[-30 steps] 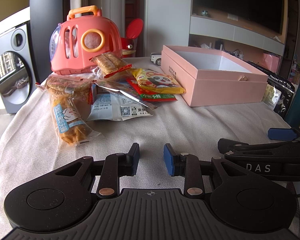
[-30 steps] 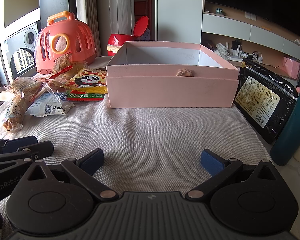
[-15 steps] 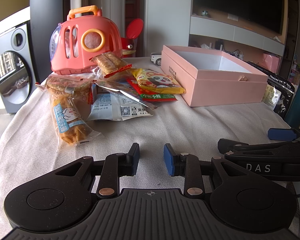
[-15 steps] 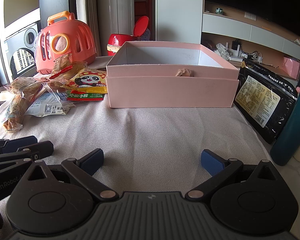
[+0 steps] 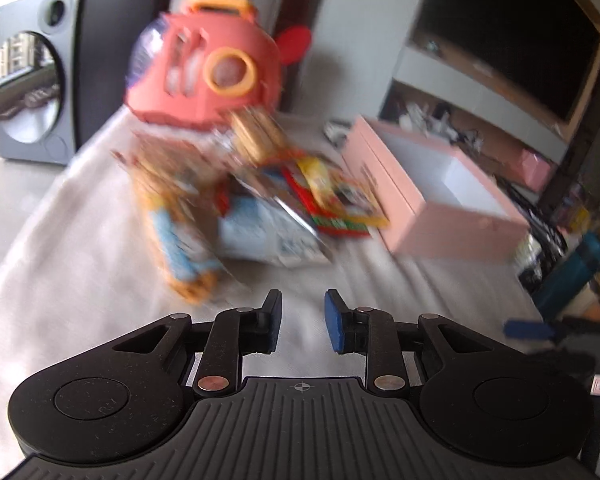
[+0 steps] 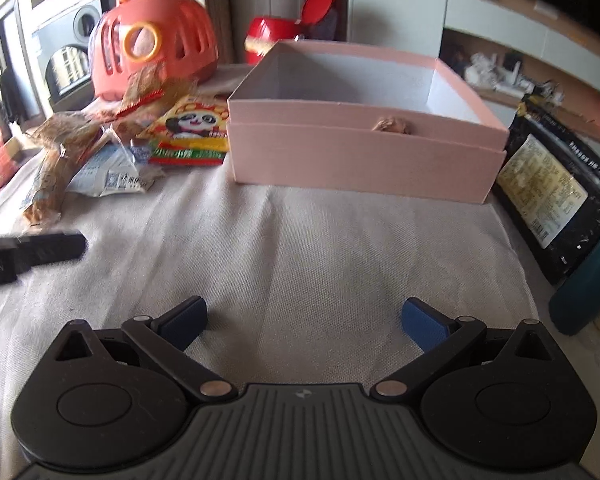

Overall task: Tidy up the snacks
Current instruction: 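Grasp the brown wafer bar with the right tool while the left tool grasps the long bread roll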

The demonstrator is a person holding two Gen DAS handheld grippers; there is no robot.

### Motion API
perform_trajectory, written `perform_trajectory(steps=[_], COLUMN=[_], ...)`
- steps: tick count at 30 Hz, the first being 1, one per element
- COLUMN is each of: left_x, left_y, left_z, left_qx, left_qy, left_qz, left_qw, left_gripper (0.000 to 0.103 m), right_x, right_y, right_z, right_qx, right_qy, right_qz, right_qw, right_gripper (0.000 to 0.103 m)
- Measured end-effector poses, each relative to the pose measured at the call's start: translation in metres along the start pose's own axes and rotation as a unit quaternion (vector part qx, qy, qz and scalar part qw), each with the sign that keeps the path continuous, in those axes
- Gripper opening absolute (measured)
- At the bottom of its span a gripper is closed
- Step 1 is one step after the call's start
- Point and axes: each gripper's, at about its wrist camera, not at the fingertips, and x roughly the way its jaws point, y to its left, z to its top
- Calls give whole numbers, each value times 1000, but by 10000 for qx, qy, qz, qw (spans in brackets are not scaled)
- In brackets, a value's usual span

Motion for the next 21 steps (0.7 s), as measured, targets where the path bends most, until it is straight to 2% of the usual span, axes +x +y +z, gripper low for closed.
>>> perform_trajectory(steps=[4,6,9,12,16,18,21], left_x=[-24,-28,-26,-18,-5,-6,-7], left_y=[30,49,73,79,75,70,67], left_z=[19,27,30,21,8,5,19], left_qx=[-61,-307,-781,-927,-1033,-964,-811], left_qy=[-474,-542,-586,-605,-345,-406,-561], left_qz=[384,441,335,229,-53,-163,-154], left_qw=[9981,9971,9947,9936,9940,9944,9950], left_gripper=[28,28,28,28,28,28,28], right_x=[-2,-4,-5,-3,-13,-31,-62], right_y=[-2,-1,0,2,18,29,42], right_z=[-1,-4,-6,0,14,26,63], right_qx=[-2,34,3,-75,-463,-702,-587], right_qy=[7,-70,-130,-100,-113,-482,-1442], right_qz=[43,-10,-42,-5,239,440,498], right_qw=[10000,10000,9999,9999,9986,9954,9866], right_gripper=[103,103,103,103,87,86,86])
